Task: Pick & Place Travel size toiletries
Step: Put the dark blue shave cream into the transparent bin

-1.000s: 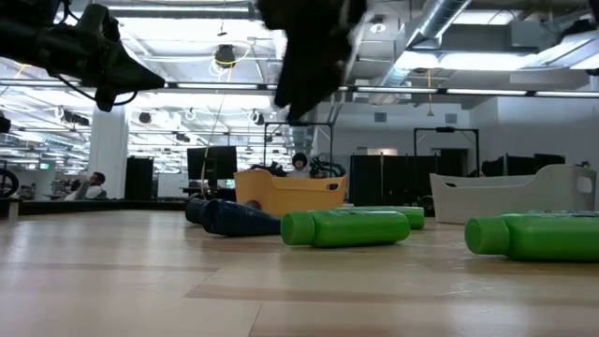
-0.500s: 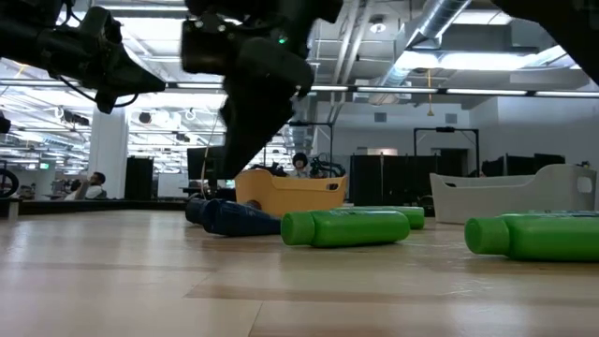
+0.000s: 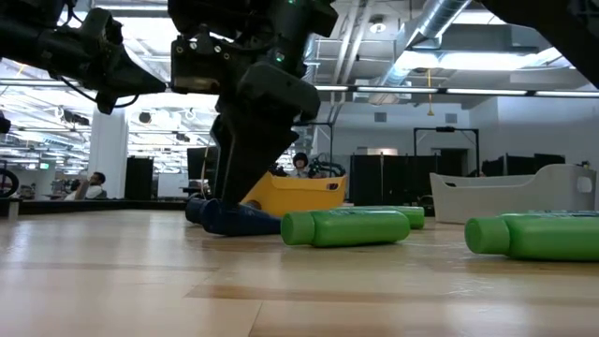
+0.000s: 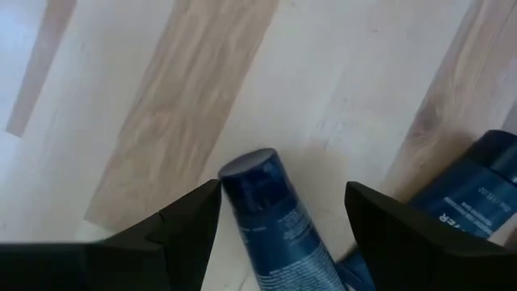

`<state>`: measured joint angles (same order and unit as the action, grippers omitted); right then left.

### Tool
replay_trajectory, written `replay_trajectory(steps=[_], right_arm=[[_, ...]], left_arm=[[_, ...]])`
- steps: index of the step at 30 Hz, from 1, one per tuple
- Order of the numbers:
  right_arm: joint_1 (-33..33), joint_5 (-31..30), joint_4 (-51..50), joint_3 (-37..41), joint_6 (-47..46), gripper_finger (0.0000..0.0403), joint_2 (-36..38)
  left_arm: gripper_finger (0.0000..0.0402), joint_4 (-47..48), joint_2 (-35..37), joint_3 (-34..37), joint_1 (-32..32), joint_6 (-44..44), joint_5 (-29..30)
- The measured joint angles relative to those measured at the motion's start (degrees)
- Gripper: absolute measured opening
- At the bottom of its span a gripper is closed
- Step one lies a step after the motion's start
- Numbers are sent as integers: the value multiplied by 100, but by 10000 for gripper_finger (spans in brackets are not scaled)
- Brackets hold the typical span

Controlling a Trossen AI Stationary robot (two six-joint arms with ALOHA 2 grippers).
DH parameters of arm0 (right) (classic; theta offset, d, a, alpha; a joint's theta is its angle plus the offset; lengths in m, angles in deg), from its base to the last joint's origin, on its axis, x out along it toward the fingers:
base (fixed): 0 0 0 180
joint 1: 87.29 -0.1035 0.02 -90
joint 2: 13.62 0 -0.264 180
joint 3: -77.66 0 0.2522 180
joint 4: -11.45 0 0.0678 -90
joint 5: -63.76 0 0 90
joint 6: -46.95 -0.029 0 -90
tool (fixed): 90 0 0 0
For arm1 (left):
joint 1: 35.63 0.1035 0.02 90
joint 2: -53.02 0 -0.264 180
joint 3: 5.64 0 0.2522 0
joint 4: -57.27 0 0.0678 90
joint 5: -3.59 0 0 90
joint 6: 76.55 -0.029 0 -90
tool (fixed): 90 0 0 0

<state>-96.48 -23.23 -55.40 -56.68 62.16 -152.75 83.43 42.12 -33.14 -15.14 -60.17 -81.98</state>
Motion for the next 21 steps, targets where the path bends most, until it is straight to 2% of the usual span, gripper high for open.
replay_trajectory(steps=[6, 12, 17, 21], right_arm=[[13, 16, 17, 0, 178, 230, 0], [-17, 31, 131, -19, 160, 227, -120], [-10, 6, 104, -24, -296, 226, -339], [-10, -18, -66, -20, -613, 207, -328]], left_arm=[[2, 0, 0, 0, 0, 0, -2], [2, 0, 0, 0, 0, 0, 0], [2, 0, -2, 0, 0, 0, -2], [2, 2, -4, 0, 0, 0, -2]])
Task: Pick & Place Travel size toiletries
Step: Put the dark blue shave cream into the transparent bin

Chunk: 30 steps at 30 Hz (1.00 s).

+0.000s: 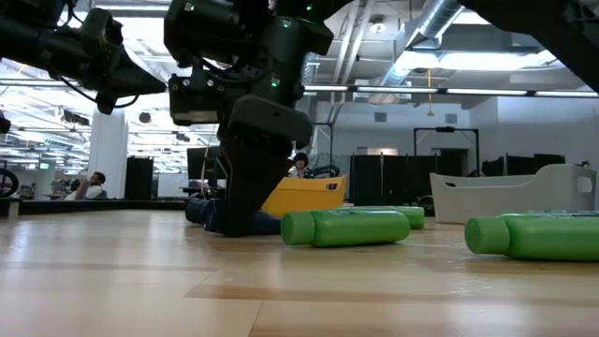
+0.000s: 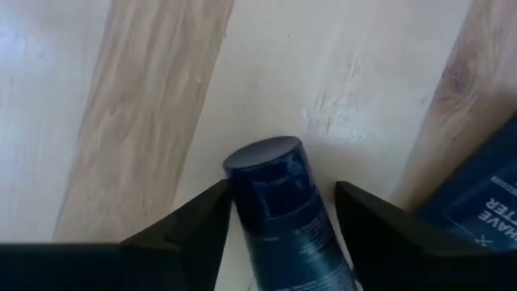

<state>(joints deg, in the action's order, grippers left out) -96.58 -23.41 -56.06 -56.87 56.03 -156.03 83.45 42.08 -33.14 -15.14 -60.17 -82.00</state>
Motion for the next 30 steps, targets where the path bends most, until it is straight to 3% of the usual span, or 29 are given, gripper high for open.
replay_trajectory(steps=[10, 22, 30], right_arm=[[-2, -7, -16, -15, -458, 114, 7], [22, 30, -1400, -1365, -1416, 126, -15], [-310, 55, -2850, -1270, -2495, 129, 354]], left_arm=[[2, -2, 2, 0, 0, 0, 2], [2, -2, 0, 0, 0, 0, 2], [2, -2, 1, 0, 0, 0, 1]])
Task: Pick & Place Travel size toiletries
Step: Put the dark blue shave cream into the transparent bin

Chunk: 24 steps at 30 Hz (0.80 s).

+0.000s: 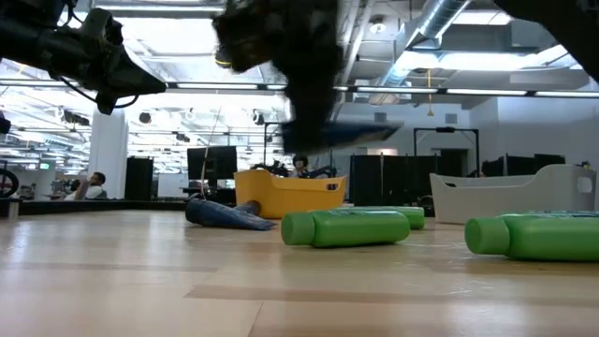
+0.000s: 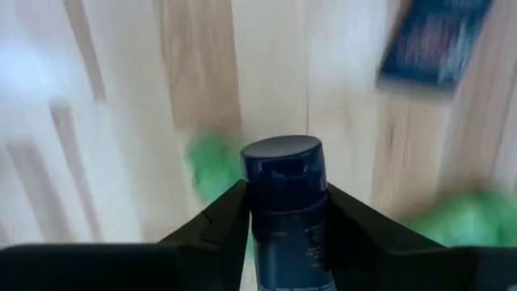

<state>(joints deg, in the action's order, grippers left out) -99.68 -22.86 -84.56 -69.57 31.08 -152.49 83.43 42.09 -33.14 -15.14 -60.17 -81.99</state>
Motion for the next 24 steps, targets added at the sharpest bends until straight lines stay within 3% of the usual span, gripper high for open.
replay_trajectory(steps=[4, 9, 24], right_arm=[[-326, -44, -371, -11, -535, 141, 177], [-849, -258, -859, -7, -1410, 126, 391], [-2408, -378, -776, -13, -4787, 126, 754]], left_arm=[[2, -2, -5, 0, 0, 12, -1], [2, -25, -61, 0, 0, 13, 1], [2, -15, -123, 2, 0, 14, 1]])
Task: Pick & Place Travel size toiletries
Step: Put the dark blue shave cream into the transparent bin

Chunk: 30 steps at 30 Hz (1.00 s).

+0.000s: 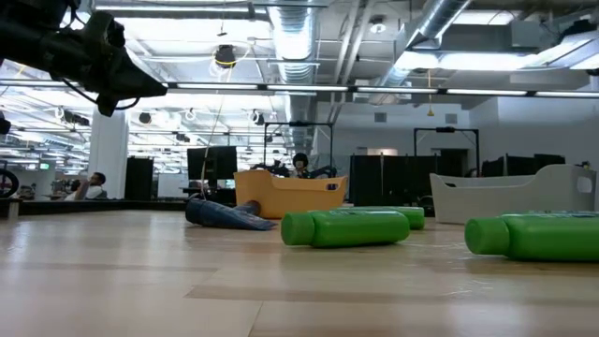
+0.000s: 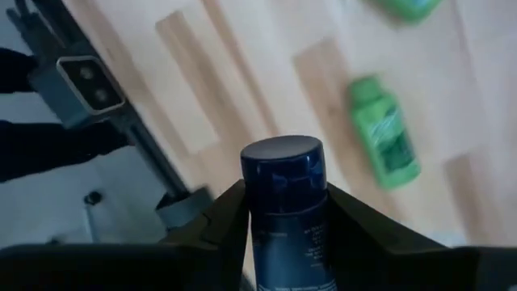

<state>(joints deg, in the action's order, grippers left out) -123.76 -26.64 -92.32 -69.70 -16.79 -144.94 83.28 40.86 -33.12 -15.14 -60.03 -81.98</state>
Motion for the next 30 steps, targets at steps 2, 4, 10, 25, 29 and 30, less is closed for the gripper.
replay_trajectory(steps=[2, 4, 10, 25, 29, 30], right_arm=[[-159, 21, 0, 0, -351, 124, 0], [-304, 36, 0, 0, -671, 124, -2], [-669, 60, 20, 230, -1261, 127, 216], [-1296, -114, 991, 5202, -5767, 126, 3975], [-1131, 438, 2092, 6100, -6466, 126, 4197], [-1052, 659, 2289, 6271, -6468, 126, 4180]], left_arm=[[2, -7, 0, 0, 0, 0, 0], [2, -7, 0, 0, 0, -1, 0], [2, -35, 0, 0, 0, -15, 0], [2, -79, 0, 0, 0, -4, 31], [2, -81, 0, 0, 0, -3, 37], [2, -79, 0, 0, 0, -1, 52]])
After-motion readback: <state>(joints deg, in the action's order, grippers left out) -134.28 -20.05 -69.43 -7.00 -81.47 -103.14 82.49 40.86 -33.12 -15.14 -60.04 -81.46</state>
